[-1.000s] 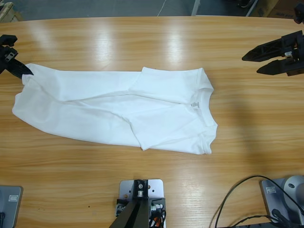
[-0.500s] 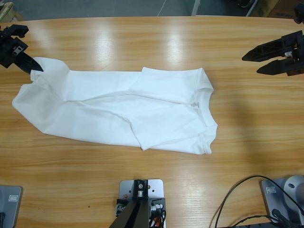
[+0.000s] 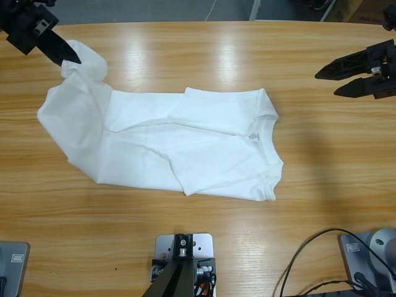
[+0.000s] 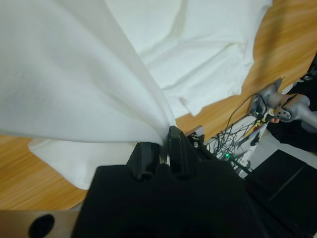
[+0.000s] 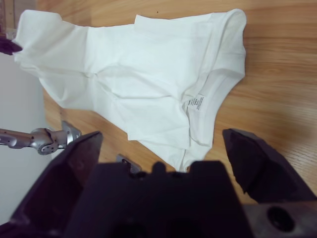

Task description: Fold clothes

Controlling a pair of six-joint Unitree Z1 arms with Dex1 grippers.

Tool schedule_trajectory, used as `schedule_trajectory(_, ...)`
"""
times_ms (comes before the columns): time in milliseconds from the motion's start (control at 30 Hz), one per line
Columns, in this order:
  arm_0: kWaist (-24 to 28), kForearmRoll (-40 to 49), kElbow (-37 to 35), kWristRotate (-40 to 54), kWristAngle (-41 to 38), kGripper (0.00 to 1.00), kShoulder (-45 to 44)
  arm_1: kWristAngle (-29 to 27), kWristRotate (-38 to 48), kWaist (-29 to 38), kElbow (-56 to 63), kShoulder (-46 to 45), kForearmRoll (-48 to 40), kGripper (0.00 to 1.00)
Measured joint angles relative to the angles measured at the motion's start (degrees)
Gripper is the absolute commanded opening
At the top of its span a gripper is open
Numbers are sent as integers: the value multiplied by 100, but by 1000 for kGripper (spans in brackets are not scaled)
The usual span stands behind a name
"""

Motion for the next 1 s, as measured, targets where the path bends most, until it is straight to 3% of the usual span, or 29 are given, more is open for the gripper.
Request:
schedule_trajectory(333,-953,55,-526,-301,-88,0,279,17,-6,0,1,-10,0,996)
schedule_trajectory(767,-1916,105,-2679,-599,-324,0,1402,34,-7,-2,9,-18,5,996)
schedule_trajectory(1000,-2448,105,-2853,-623,-437,0,1851,41,-8,-2,9,-20,13,996)
